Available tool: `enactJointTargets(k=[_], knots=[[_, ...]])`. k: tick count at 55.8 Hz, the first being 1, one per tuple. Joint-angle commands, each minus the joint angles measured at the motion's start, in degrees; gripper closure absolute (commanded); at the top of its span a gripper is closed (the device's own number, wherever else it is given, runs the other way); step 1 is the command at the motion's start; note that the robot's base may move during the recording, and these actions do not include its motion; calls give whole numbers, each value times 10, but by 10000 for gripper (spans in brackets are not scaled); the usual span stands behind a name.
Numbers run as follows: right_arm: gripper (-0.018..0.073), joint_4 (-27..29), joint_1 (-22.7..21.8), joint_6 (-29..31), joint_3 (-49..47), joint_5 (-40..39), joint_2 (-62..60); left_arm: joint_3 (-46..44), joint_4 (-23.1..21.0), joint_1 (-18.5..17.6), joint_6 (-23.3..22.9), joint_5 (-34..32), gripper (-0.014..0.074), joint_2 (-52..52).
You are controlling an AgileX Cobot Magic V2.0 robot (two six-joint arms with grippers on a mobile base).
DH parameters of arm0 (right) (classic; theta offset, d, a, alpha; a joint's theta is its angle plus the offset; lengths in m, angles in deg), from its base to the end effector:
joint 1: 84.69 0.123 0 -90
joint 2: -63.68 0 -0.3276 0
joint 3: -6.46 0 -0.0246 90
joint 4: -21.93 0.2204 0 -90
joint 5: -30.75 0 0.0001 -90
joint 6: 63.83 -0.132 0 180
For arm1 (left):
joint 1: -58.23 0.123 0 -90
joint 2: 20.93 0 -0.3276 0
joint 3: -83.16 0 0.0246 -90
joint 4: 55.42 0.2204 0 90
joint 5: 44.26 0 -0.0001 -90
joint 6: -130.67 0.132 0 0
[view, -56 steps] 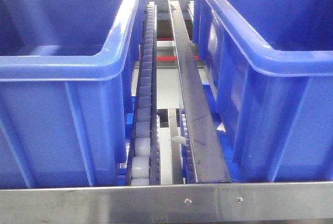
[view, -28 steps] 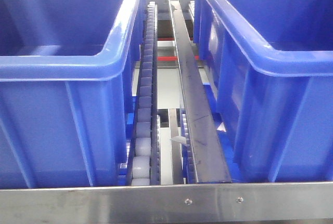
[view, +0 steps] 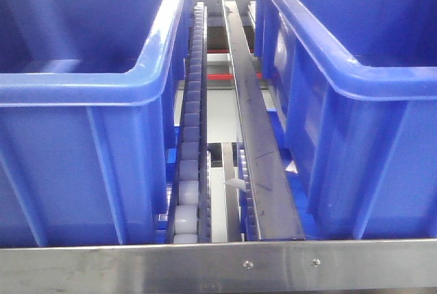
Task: Pick and sort blue part to right shelf
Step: 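Lower the left gripper into its bin and open it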
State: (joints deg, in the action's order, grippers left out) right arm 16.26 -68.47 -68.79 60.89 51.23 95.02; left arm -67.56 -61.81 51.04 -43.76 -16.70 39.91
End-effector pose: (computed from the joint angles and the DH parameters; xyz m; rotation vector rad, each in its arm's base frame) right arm 0.0636 0.0137 0.2974 -0.2436 1.8396 0.1607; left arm 0.1754 -0.0290 0.3722 0.1590 2.0471 -0.1319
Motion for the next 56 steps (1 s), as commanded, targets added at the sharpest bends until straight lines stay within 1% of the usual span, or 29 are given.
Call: enactJointTargets(k=[1,10,21,32,40,42,47,56], knots=[[321,-7,-1,5,-18,-53,2,-56,-2,-4,-1,-22,302,65],[321,-7,-1,5,-18,-53,2,-103,-8,-4,11,-27,302,173],[321,-7,-1,5,-18,-53,2,-139,-11,-4,12,-39,302,292],[321,-7,-1,5,-18,-53,2,-155,-11,-4,12,-42,302,373],[321,-7,-1,5,-18,-53,2,-155,-11,-4,12,-40,298,407],[321,-7,-1,5,-18,-53,2,-155,-11,-4,12,-40,289,412],[321,-7,-1,5,-18,-53,2,-155,-11,-4,12,-39,234,417],[321,-7,-1,5,-18,-53,2,-155,-11,-4,12,-36,97,416]])
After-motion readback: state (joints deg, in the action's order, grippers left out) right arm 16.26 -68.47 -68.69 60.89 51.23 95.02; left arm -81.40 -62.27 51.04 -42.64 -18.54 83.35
